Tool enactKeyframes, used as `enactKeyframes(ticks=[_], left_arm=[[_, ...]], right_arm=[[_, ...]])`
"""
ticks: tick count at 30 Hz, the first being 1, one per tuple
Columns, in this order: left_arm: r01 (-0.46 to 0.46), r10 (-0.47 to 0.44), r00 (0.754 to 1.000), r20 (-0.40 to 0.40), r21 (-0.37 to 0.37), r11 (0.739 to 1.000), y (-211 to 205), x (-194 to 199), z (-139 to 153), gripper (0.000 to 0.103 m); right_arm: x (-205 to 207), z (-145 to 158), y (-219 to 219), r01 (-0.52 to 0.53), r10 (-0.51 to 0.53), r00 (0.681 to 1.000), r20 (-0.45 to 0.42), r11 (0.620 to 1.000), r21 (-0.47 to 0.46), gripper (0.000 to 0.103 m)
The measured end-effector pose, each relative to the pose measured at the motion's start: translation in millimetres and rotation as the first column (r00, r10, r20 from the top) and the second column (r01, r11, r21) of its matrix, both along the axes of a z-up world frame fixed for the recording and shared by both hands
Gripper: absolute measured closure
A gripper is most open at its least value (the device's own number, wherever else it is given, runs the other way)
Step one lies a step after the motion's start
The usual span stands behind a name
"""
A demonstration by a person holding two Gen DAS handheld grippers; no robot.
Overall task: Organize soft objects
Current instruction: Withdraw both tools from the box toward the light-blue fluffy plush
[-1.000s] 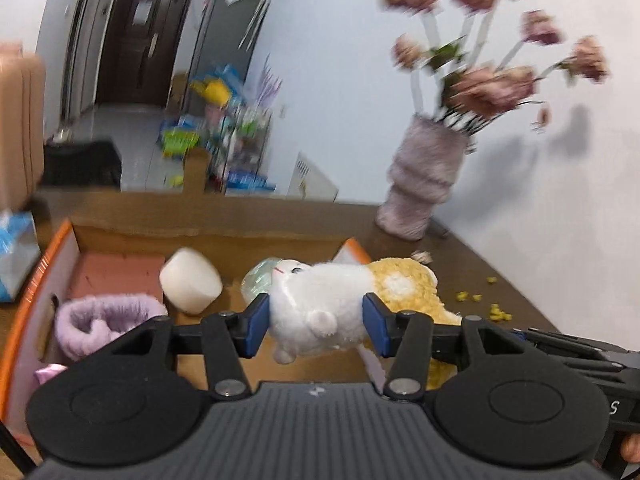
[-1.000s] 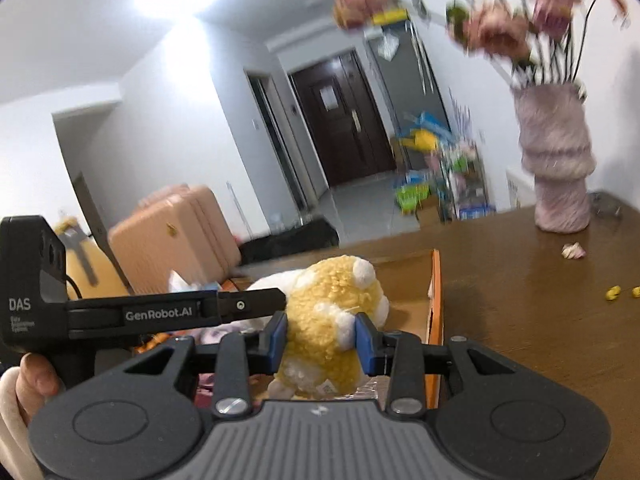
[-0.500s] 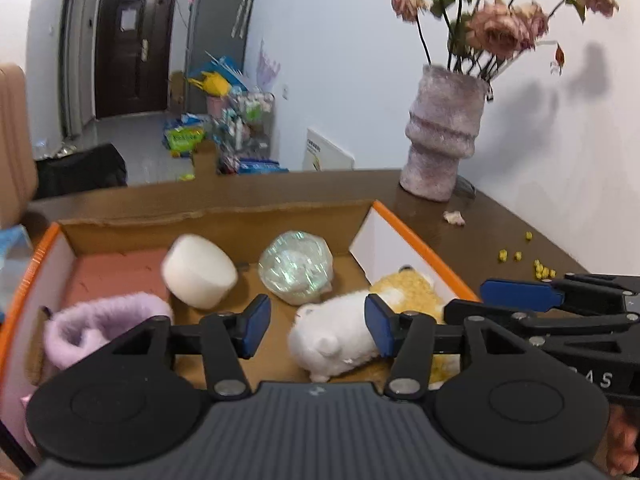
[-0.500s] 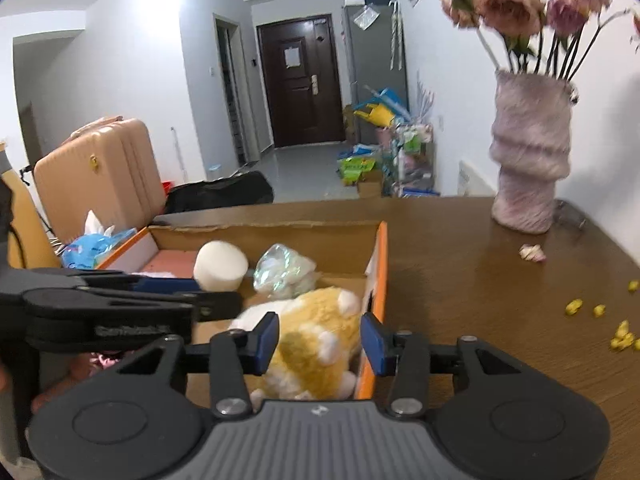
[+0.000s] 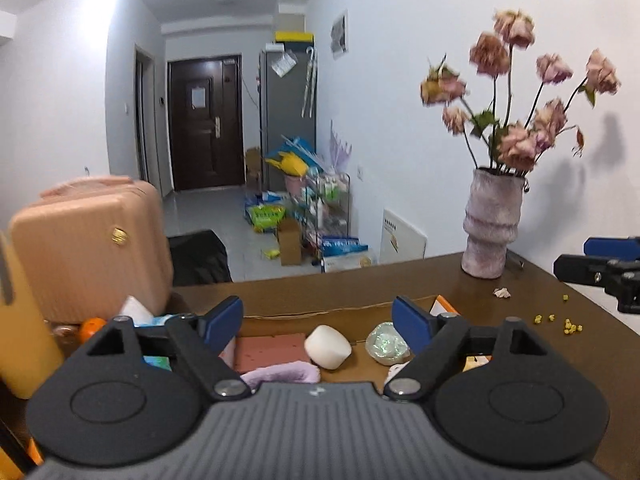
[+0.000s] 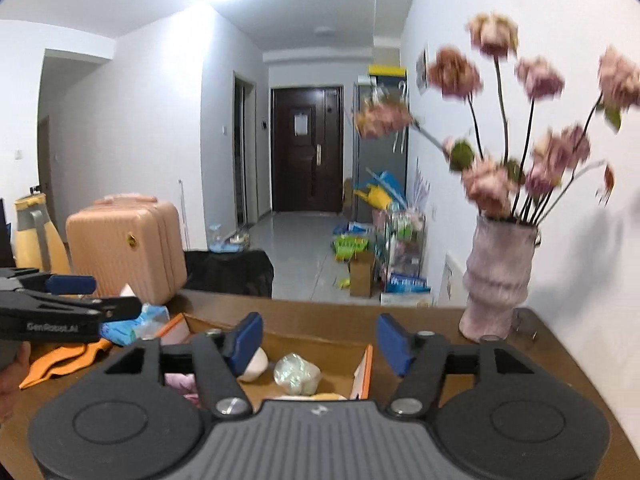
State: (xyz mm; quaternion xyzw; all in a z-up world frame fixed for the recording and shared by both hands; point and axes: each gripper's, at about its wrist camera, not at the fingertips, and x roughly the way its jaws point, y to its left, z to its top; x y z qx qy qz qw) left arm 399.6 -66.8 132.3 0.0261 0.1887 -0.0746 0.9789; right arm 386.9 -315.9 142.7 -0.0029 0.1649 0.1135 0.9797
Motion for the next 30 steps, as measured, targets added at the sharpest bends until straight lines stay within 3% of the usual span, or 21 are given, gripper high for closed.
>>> enactKeyframes(ticks=[3,6,9,18,22,26,30], left_arm=[[-0.013,0.014,0.999,0.032,-0.008,1.0,7.3,-27.2,7.8,0.015],[-0.031,0.033,0.996,0.078,-0.026,0.999,16.8,-57.7,13.0,0.003],[-0.041,0.045,0.992,0.119,-0.037,0.998,26.2,-92.4,10.9,0.002],[-0.059,0.047,0.97,0.238,0.043,0.997,50.8,-212.3,-40.4,0.0],[-0.047,0.048,0.98,0.196,-0.007,0.999,70.3,-251.3,-64.4,0.0],[-0.066,0.067,0.987,0.147,-0.011,0.998,82.6,-282.4,-93.0,0.0],[-0.038,0.038,0.995,0.09,-0.003,0.999,92.2,-292.5,-113.2,0.0]], right_arm=[[-23.8,9.6,7.1,-0.007,0.006,1.0,0.029,1.0,0.002,0.03],[-48.6,11.8,14.6,0.006,-0.006,0.997,0.071,1.0,-0.006,0.023],[-74.8,5.8,21.4,0.011,-0.009,0.993,0.12,1.0,-0.008,0.015],[-184.5,-45.4,38.9,0.016,-0.02,0.98,0.196,1.0,0.021,0.013],[-232.5,-69.5,51.3,0.025,-0.029,0.976,0.218,0.999,0.021,0.007],[-270.1,-94.3,61.1,0.043,-0.045,0.972,0.232,0.999,0.013,0.004],[-284.2,-116.6,70.1,0.037,-0.034,0.984,0.176,0.999,-0.014,0.003]])
